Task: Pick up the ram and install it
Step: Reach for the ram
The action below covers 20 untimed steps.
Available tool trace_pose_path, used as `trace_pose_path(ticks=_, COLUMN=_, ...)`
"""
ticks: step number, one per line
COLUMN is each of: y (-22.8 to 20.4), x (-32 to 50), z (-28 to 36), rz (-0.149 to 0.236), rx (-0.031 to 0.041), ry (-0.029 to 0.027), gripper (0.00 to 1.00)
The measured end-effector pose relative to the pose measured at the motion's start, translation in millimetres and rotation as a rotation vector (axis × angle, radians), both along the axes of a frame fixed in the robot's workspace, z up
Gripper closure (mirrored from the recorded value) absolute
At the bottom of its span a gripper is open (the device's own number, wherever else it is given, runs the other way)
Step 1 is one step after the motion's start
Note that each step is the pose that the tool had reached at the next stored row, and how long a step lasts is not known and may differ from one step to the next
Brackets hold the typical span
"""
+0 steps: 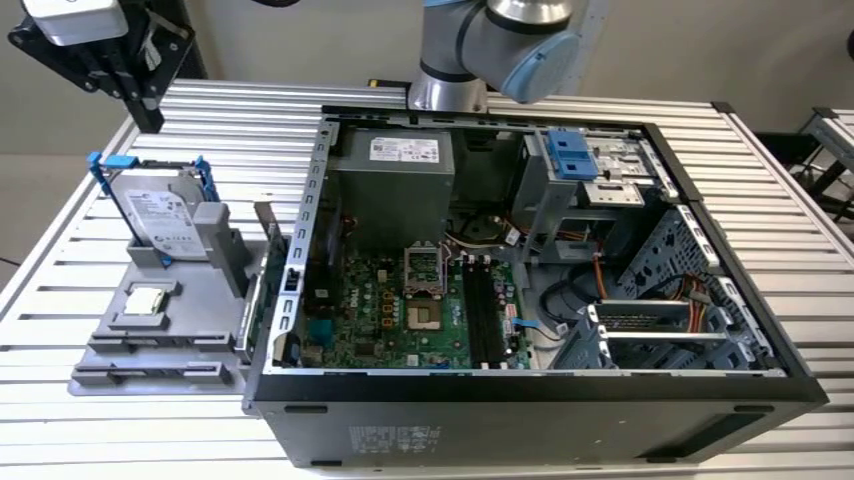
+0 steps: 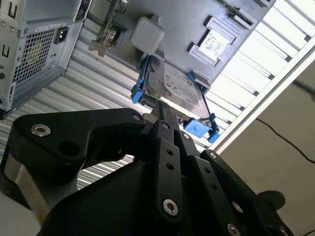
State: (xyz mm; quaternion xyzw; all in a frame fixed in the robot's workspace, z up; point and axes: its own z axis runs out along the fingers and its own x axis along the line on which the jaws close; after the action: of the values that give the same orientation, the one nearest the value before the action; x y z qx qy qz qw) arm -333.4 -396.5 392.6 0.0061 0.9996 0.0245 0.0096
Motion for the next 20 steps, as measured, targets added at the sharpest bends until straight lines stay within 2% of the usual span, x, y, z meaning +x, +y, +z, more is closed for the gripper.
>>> trace_pose_path(ticks=20, y=4.3, x=-25.1, z=0.0, rz=0.059, rx=0.0, ry=0.0, gripper=1.0)
